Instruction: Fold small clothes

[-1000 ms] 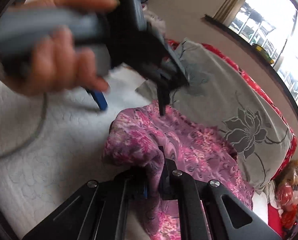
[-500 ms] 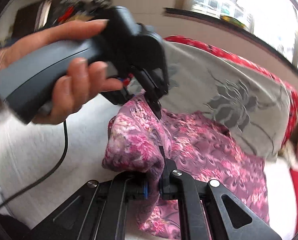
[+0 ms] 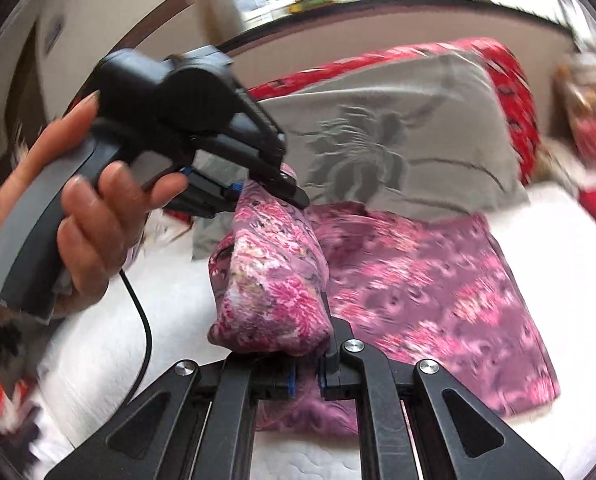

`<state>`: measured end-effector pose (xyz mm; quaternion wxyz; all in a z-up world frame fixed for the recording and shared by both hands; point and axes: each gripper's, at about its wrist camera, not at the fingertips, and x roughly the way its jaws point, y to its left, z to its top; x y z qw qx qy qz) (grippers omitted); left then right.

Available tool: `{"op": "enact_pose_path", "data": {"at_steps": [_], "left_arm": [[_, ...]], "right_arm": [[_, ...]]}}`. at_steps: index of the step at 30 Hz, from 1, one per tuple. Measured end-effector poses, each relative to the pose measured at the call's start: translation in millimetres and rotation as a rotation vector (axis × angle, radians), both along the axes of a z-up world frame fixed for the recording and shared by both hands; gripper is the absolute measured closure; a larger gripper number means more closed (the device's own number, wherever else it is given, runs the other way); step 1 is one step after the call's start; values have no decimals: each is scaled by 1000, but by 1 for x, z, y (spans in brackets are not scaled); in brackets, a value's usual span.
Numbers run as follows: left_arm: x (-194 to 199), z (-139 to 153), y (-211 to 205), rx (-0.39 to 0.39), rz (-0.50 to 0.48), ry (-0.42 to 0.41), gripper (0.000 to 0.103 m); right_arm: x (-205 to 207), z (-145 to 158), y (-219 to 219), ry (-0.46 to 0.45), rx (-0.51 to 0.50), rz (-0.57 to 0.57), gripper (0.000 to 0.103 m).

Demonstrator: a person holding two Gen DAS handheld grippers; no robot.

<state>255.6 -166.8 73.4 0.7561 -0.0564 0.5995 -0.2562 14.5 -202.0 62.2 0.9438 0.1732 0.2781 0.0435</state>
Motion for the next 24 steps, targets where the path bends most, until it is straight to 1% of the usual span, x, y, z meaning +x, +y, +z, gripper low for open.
{"op": "enact_pose_path", "data": {"at_steps": [3,7,13,16,18,20,22,23,24], "left_arm": [[-7,-2,-33,26,-37,-11,91],[-14,-10,-71,51,-77,0,91],[-22,-34,-121,98,-135,39,91],[-28,-50,-142,133,-158,59,91],[-31,-62,-153,171,-169,62,90],[-33,-69,-159,193,-169,69,87],[-34,-69,-157,187,-168,72,80],[-34,-66,-154,175,-171,80,74],[-33,-63,-149,158,-172,88,69]], "right_arm": [[-9,-6,-29,12,90,-53,97],[-18,-15,-59,20,160,-104,97],[-31,-33,-101,47,273,-173,97],[-35,-46,-120,76,331,-207,97],[-38,-58,-131,102,378,-230,97],[-38,-70,-139,131,422,-246,97],[-38,-86,-148,171,487,-264,96],[-38,-92,-151,186,509,-270,95],[-38,-97,-152,203,529,-273,91]]}}
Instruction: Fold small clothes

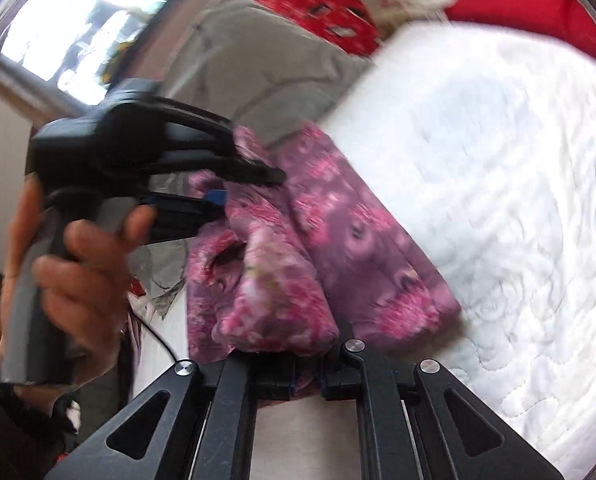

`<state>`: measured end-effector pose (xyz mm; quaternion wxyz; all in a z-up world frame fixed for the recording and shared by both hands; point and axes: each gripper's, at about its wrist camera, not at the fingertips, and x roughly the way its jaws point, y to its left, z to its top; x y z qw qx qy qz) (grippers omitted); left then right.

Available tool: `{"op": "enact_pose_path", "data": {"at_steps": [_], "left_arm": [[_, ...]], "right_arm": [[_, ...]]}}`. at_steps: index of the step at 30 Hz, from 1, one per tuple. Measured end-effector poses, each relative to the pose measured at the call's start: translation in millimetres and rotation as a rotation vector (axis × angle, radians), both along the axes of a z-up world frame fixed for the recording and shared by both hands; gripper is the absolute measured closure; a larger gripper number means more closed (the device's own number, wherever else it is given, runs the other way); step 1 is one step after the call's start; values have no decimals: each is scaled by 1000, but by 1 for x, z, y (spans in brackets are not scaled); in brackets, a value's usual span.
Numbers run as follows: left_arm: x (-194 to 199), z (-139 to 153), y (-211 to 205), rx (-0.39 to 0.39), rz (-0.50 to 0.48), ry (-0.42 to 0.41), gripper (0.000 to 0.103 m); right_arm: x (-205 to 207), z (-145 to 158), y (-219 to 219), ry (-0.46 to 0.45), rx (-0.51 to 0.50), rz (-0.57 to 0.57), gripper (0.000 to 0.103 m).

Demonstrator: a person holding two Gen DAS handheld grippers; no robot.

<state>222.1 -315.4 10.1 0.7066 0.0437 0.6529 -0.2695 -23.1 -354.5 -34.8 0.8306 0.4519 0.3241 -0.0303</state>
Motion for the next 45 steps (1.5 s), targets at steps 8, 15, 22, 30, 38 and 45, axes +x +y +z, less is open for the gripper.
{"op": "enact_pose_path", "data": {"at_steps": [8,15,22,30,38,45], "left_arm": [[29,48,107,-153,169,-100,39],[35,8,191,-197,318,12,39],[22,-13,187,-235,290,59,39],[35,-10,174,-206,300,-50,38],[8,-7,170,-82,247,-113,38],[-34,-13,176,5,218,-167,38]], "right_arm": [[-7,6,-24,62,67,-21,72],[19,57,-82,-17,-55,-73,52],[160,32,-65,157,-192,179,49],[188,44,-50,50,-341,258,99],[178,34,-54,163,-310,279,87],[125,29,-47,177,-275,346,57]]}}
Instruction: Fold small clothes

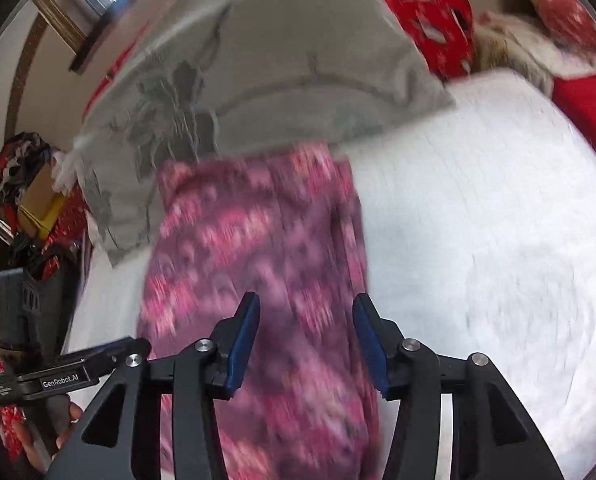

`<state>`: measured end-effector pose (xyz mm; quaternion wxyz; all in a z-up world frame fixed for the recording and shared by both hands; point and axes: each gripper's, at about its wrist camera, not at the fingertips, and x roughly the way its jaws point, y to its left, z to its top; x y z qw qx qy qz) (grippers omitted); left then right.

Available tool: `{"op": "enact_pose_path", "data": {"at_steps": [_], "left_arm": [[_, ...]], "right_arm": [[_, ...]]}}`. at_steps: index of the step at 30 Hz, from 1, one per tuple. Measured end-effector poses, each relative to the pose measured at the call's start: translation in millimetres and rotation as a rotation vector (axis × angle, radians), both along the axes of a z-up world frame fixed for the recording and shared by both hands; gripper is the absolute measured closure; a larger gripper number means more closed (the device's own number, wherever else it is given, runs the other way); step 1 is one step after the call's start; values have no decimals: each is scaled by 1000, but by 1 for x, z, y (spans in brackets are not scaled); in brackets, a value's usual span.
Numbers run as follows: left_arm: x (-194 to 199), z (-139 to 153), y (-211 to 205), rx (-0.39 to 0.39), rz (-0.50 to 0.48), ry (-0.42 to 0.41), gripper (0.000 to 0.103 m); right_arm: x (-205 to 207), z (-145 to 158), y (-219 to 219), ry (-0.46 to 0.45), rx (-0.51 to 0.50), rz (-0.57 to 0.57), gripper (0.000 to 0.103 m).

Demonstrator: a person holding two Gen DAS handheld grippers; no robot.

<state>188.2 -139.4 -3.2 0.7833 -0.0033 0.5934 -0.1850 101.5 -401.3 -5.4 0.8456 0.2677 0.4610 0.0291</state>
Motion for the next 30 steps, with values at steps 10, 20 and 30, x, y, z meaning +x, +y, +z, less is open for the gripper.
{"op": "enact_pose_path", "data": {"at_steps": [10,20,30], "left_arm": [[-25,10,6,68,-16,-49,38],[-50,-14,9,-69,-12,124,38],[-43,4,42,-235,8,158,38]], "right_arm": [[-21,2,5,-10,-22,-2,90],[-66,-5,12,62,8,35,99],[-73,2,1,44,-27,-22,89]]}}
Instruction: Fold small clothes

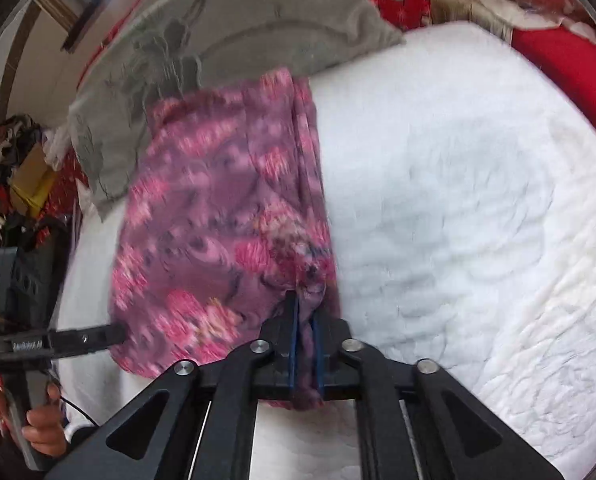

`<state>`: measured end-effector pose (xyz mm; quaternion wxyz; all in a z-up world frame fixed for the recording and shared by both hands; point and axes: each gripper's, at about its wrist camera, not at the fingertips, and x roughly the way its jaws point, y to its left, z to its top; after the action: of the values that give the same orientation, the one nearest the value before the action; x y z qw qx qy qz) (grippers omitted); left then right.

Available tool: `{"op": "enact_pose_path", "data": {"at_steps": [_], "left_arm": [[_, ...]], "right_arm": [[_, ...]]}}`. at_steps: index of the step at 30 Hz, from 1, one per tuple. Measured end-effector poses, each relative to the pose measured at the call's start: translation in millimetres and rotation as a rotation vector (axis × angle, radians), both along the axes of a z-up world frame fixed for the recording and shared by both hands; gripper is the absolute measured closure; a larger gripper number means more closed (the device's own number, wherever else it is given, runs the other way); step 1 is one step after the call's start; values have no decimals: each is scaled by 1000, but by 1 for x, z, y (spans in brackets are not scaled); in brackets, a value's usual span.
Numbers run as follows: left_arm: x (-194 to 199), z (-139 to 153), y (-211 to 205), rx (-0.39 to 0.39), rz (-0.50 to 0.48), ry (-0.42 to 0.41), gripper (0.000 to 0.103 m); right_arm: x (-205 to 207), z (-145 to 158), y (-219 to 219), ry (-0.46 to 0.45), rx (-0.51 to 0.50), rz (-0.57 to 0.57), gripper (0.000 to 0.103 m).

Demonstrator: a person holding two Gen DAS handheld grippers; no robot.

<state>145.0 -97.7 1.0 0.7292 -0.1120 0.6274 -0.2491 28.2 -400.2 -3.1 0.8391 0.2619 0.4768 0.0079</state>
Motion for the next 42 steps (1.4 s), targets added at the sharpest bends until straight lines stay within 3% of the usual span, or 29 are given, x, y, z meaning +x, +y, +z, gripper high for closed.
{"op": "enact_pose_path", "data": {"at_steps": [4,7,10,11,12,17,20,23,25,26,27,30,31,32,34,36,38,42], "left_arm": [[30,21,-9,-36,43,-47,38],[51,8,-25,13,63,-50,38],[58,-24,-30,106,47,2,37],[58,-31,-27,101,41,17,36],[57,-27,-22,70,44,5,36],[76,-7,-14,-38,73,-11,36],[97,-3,-23,-6,86,-41,36],[118,-26,-36,62,107,-4,36],[125,-37,-35,46,125,30,31],[125,-35,-34,37,126,28,31],[125,-32,-34,33,109,30,31],[116,-24,-22,-24,64,30,31],[111,-24,-12,-60,72,40,30],[108,-25,-6,-100,78,53,30],[99,-38,7,-189,107,116,30],[90,-53,8,-253,133,170,30],[86,-55,-1,-266,146,173,30],[85,-46,-24,-241,120,174,21]], "right_arm": [[24,45,8,-173,-81,16,84],[51,49,22,-206,-139,54,83],[75,20,30,-136,-169,71,81],[86,0,32,-47,-194,92,81],[88,-9,31,-28,-194,104,81],[102,23,10,-133,-161,41,77],[130,38,5,-170,-139,32,76],[159,25,4,-131,-101,9,72],[181,-3,7,2,-126,4,69],[183,-13,7,19,-119,3,69],[180,-9,5,-28,-118,-20,69],[174,-1,-6,-21,-54,-17,69],[164,5,-14,-38,-31,-21,59],[154,7,-23,-50,-20,-32,41],[134,5,-40,-62,31,-59,28],[117,-7,-54,-62,144,-63,28],[108,-27,-61,-28,277,-59,28],[110,-31,-48,-73,366,-10,23]]}}
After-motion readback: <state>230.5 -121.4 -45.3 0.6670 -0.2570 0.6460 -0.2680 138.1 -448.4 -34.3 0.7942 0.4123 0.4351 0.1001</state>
